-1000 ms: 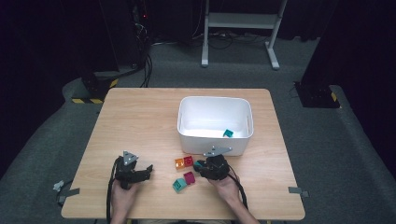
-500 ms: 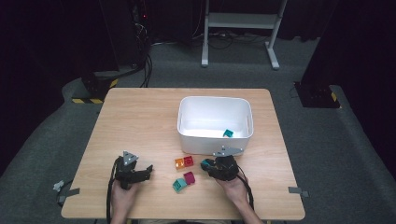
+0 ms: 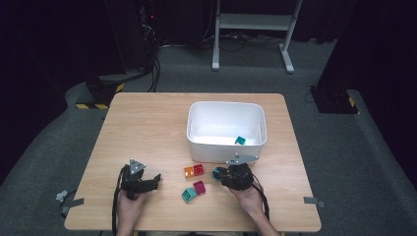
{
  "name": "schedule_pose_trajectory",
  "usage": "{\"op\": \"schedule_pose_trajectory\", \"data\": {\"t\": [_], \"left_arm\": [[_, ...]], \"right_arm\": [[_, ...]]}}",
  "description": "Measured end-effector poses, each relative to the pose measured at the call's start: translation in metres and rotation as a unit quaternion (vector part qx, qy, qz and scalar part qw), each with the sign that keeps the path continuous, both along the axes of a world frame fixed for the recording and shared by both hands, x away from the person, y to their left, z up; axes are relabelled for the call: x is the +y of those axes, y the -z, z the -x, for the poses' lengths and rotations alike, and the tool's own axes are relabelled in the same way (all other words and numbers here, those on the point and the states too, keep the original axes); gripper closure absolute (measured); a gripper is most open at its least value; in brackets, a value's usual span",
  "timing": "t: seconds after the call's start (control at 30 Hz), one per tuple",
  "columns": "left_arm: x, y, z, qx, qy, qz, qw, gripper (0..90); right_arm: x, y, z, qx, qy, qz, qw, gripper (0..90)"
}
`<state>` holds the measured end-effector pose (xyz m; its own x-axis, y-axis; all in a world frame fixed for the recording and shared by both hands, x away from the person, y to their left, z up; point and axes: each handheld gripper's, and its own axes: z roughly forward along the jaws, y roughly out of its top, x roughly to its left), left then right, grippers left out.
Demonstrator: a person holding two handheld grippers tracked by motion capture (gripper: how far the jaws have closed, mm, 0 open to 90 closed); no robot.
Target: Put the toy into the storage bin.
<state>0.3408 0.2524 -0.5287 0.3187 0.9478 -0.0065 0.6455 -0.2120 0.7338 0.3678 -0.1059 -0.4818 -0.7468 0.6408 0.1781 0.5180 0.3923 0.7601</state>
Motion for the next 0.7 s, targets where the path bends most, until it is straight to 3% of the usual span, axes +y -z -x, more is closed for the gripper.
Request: {"op": "schedule_pose_trajectory", "data": {"t": [0.53,0.7], "left_arm": [[0.001,0.000,0.000,0.000,0.002,0.000,1.0000,15.5],[0.000,0.000,0.000,0.000,0.001,0.000,1.0000,15.4]], "right_arm": [[-0.009,-0.029,0.006,-0.027,-0.008,-0.016,0.9995,72.7],[-0.011,-0.039,0.001,-0.033,-0.017,-0.005,0.9993,72.7]]}}
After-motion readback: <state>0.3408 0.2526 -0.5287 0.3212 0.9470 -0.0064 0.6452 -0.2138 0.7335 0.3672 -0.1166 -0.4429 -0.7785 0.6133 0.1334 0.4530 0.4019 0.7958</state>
